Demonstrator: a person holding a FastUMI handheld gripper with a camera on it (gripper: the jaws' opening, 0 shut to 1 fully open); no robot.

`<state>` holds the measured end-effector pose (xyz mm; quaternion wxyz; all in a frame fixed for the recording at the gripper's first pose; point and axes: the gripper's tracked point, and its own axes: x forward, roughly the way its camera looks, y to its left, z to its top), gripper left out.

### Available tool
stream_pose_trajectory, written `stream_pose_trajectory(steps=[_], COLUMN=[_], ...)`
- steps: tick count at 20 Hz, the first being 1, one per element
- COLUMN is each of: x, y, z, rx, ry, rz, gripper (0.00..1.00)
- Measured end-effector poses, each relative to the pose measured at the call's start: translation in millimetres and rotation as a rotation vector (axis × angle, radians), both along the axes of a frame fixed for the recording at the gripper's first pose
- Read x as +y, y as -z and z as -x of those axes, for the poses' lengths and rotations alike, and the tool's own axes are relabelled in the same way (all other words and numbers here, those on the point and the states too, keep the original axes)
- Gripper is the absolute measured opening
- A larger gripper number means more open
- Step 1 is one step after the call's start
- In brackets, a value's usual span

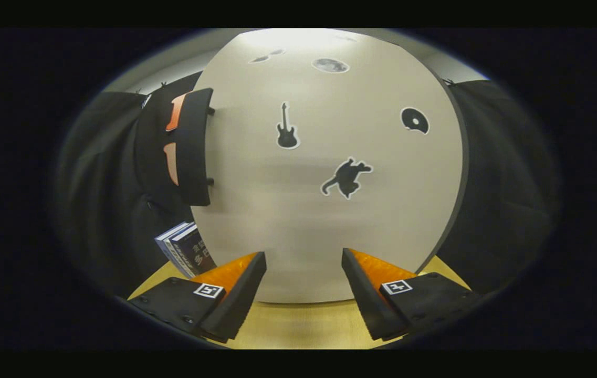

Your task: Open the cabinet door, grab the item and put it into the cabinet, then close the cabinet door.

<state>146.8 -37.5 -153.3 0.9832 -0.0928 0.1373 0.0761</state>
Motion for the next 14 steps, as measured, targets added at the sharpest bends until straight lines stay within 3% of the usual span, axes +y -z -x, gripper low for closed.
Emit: stream_pose_trajectory(steps=[7, 14], x=[-44, -81], y=[-76, -111], z=[34, 70], rx=[-0.089, -0.155], ry=[0.027, 0.055], rz=[-0.039, -0.039], gripper=[0.95, 0.96])
